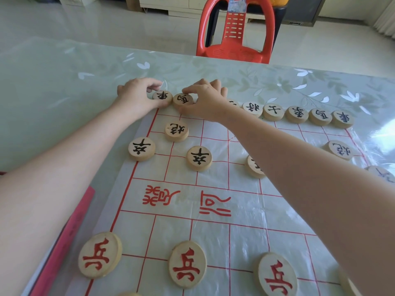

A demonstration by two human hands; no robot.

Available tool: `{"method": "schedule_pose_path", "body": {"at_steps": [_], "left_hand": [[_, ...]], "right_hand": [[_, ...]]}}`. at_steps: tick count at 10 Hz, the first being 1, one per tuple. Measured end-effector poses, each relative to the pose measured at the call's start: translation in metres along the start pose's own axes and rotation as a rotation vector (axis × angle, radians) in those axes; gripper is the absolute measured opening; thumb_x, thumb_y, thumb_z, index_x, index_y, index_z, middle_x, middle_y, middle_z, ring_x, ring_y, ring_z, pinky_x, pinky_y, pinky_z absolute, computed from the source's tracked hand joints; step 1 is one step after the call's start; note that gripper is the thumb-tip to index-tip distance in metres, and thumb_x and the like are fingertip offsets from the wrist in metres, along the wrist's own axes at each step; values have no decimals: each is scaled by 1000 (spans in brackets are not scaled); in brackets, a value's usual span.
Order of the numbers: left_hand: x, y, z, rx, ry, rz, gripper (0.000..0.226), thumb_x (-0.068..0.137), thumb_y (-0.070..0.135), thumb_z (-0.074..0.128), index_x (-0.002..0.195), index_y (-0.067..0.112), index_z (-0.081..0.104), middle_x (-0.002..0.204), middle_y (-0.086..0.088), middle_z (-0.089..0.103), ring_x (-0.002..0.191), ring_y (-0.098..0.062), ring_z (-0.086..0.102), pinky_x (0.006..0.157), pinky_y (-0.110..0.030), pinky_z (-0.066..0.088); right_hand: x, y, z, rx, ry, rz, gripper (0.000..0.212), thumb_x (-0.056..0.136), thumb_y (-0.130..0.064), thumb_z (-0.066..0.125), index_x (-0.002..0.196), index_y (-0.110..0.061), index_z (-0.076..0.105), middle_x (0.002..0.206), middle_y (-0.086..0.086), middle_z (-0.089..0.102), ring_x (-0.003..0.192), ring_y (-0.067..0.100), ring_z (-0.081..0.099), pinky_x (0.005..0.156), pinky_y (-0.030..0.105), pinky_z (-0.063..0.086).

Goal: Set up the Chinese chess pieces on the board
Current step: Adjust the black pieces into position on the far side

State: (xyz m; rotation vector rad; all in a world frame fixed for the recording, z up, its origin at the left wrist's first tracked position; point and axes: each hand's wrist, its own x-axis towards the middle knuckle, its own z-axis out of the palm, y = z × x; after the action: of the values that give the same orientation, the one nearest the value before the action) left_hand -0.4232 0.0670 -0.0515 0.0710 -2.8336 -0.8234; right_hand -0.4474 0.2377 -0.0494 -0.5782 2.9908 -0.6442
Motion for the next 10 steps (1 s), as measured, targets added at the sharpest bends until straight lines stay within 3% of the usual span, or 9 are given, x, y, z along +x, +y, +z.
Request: {"method": "schedule_pose_path", "body": {"at_steps": [3,10], "left_hand": [[1,-6,-4,6,-61,37,48,79,20,69,125,24,56,126,5,60,119,-12,52,110,-38,29],[2,-10,-1,-4,-36,20,49,79,19,70,125,25,56,123,3,62,120,-13,51,110,-40,30]], "right_hand": [[3,-4,6,-54,49,49,59,78,-56,61,128,-25,52,129,2,48,126,26,26,96,33,22],[1,-3,7,-30,94,81,62,74,-61,63,122,-22,53,123,-3,55,123,25,26,90,33,19]]}}
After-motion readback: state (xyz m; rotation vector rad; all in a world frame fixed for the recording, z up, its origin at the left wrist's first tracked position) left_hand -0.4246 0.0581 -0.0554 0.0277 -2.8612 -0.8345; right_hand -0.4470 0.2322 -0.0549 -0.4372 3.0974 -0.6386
